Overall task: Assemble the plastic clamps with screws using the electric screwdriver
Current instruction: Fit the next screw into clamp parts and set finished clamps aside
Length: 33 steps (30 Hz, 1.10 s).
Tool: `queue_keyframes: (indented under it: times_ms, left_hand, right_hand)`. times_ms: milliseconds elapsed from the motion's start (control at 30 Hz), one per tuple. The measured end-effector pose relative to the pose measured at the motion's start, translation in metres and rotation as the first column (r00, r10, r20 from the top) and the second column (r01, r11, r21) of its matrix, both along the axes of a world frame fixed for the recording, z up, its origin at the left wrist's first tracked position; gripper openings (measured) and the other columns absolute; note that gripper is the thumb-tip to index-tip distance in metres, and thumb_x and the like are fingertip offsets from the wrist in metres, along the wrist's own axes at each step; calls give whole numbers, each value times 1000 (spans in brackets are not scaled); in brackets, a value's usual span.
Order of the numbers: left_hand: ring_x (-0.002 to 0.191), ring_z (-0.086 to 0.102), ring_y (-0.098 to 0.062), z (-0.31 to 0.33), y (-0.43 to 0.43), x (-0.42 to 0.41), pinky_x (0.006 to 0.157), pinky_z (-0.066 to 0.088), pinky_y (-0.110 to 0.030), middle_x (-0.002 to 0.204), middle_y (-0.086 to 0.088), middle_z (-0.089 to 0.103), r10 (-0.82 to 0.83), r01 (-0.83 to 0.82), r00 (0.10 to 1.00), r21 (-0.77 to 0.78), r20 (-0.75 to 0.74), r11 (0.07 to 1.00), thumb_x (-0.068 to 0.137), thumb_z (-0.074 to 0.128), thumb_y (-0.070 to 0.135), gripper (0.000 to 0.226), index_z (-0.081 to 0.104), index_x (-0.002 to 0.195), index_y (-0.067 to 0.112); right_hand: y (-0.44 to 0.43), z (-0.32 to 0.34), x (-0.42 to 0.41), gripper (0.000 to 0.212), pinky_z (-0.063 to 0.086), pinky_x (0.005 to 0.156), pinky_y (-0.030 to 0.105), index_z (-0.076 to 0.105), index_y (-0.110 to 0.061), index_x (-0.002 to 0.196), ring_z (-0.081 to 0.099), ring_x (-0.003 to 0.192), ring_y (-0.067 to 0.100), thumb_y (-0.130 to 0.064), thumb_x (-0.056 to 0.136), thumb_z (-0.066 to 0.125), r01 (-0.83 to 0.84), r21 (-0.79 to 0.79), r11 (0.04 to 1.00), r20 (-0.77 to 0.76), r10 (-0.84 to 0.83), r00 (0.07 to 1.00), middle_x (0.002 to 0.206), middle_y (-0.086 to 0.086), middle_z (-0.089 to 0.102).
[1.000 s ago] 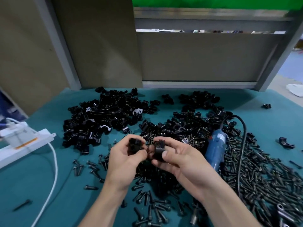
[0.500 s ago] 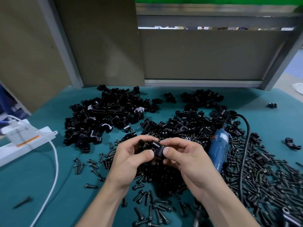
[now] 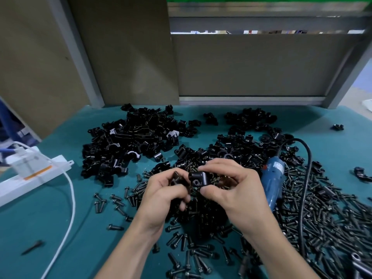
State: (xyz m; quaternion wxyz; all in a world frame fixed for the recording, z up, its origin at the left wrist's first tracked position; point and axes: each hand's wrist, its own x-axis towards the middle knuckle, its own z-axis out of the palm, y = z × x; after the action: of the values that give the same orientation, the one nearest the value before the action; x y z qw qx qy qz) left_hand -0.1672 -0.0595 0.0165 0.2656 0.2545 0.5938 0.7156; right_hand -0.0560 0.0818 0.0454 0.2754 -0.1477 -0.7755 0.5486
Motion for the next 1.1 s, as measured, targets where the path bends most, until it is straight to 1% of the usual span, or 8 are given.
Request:
queue_keyframes:
  times_ms: [100, 300, 467, 600, 767, 933, 1033, 1100]
  left_hand:
    - [52, 48, -13, 1, -1, 2, 42, 35, -20, 63, -10, 51, -104, 102, 993, -39, -47, 994, 61, 55, 0, 23, 64, 82, -6]
    - [47, 44, -14, 4, -3, 4, 44, 30, -24, 60, -8, 49, -189, 187, 981, -48, -46, 981, 55, 53, 1, 24, 67, 70, 12]
    - [46, 39, -15, 3, -2, 5, 44, 29, -24, 56, -6, 46, -187, 184, 981, -42, -53, 982, 52, 54, 2, 22, 64, 68, 13]
    - [49, 37, -12, 2, 2, 11, 43, 28, -21, 61, -6, 45, -119, 114, 984, -41, -135, 993, 58, 55, 2, 30, 63, 86, -4]
    - [52, 36, -8, 5, 1, 12, 45, 32, -15, 62, 5, 45, -81, 77, 987, -34, -137, 996, 57, 50, 3, 36, 60, 89, 16]
    - [53, 29, -16, 2, -5, 10, 43, 28, -20, 72, -14, 37, -88, 79, 991, -98, -96, 992, 50, 48, 4, 61, 65, 107, 15]
    - [53, 25, -18, 2, -4, 11, 43, 24, -22, 65, -18, 31, -59, 55, 997, -80, -49, 995, 51, 48, 6, 57, 65, 104, 19]
    - [53, 34, -14, 1, -1, 13, 47, 30, -24, 61, -4, 41, -14, 8, 998, -87, -67, 996, 53, 51, 10, 49, 63, 98, 24]
  right_hand:
    - [0, 1, 0, 46, 55, 91, 23, 84, -37, 93, 70, 106, 8, 2, 69, 90, -149, -127, 981, -6, 150, 989, 109, -14, 75]
    - [-2, -6, -2, 43, 60, 92, 41, 84, -28, 102, 77, 98, 18, 1, 71, 90, -197, -215, 957, 24, 206, 978, 99, -1, 81]
    - [-7, -9, -4, 43, 61, 90, 37, 82, -40, 101, 76, 96, 11, -7, 74, 90, -148, -100, 984, 47, 153, 987, 97, -11, 80]
    - [-9, -10, -5, 50, 62, 87, 32, 82, -43, 99, 77, 94, 10, -1, 75, 88, -123, -116, 986, 7, 124, 992, 96, -11, 81]
    - [-10, -10, -3, 47, 60, 84, 22, 82, -38, 100, 77, 93, 9, -8, 66, 93, -119, -136, 984, -50, 113, 992, 95, -11, 81]
    - [-15, -10, -2, 47, 59, 83, 18, 82, -38, 97, 76, 91, 4, -5, 66, 94, -88, -63, 994, -18, 87, 996, 94, -16, 80]
    - [-19, -9, -1, 48, 56, 82, 10, 80, -39, 97, 74, 91, -3, -4, 67, 93, -50, -34, 998, -25, 49, 998, 93, -21, 79]
    - [-20, -7, -1, 46, 55, 81, 9, 81, -38, 97, 74, 89, -5, -6, 67, 94, -17, -4, 1000, -14, 17, 1000, 91, -23, 78]
